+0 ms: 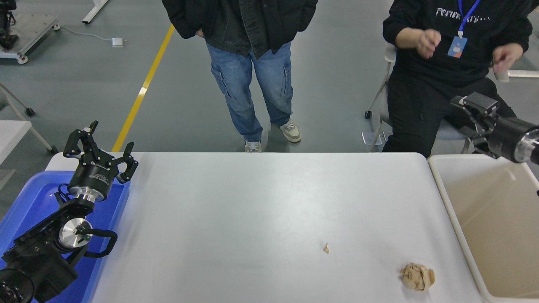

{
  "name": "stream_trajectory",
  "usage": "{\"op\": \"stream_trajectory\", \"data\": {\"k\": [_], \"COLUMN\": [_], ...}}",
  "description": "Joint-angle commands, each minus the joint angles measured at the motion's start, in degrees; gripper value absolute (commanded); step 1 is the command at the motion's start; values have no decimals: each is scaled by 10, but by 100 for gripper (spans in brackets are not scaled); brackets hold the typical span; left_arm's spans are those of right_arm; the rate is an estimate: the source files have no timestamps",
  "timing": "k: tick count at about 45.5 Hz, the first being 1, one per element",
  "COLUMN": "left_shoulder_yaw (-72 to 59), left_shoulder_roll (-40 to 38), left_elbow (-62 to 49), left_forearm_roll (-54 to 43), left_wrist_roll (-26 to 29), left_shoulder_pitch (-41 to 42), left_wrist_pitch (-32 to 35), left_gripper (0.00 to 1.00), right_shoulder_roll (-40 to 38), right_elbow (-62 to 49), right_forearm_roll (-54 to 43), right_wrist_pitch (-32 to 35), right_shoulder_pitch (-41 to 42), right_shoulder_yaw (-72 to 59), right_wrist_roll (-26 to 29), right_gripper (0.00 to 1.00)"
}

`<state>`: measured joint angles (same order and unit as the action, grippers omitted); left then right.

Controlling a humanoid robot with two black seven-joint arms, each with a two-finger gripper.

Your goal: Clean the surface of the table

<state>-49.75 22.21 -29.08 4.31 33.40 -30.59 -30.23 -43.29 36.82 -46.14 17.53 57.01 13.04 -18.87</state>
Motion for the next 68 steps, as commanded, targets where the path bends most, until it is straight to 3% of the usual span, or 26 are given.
{"op": "stream_trajectory", "data": {"k": [1, 11, 23, 43, 55, 68], "left_shoulder_yaw": [0, 0, 0, 0, 0, 0], "left_shoulder_roll": [-1, 0, 0, -1, -1, 0], "left_elbow": [1, 0, 0, 0, 0, 0], "left_forearm_roll": [0, 0, 0, 0, 0, 0], "left_wrist_roll": [0, 0, 0, 0, 0, 0], "left_shoulder_pitch": [0, 0, 0, 0, 0, 0], "left_wrist_pitch": [0, 0, 0, 0, 0, 0], "left_gripper": [100, 100, 100, 100, 100, 100], "right_shoulder_roll": [-21, -54, -140, -138, -154, -160], "right_elbow": [7, 57, 221, 302, 378, 387], "right_forearm_roll": [-108, -161, -246, -437, -453, -468], "right_wrist_pitch": [3, 3, 1, 1, 1, -17], "right_shoulder_pitch": [85, 128, 121, 93, 82, 36], "right_shoulder_yaw": [-173, -250, -244, -290, -297, -293], "right_wrist_roll": [-36, -87, -91, -96, -96, -96], "right_gripper": [99, 99, 98, 98, 98, 98]}}
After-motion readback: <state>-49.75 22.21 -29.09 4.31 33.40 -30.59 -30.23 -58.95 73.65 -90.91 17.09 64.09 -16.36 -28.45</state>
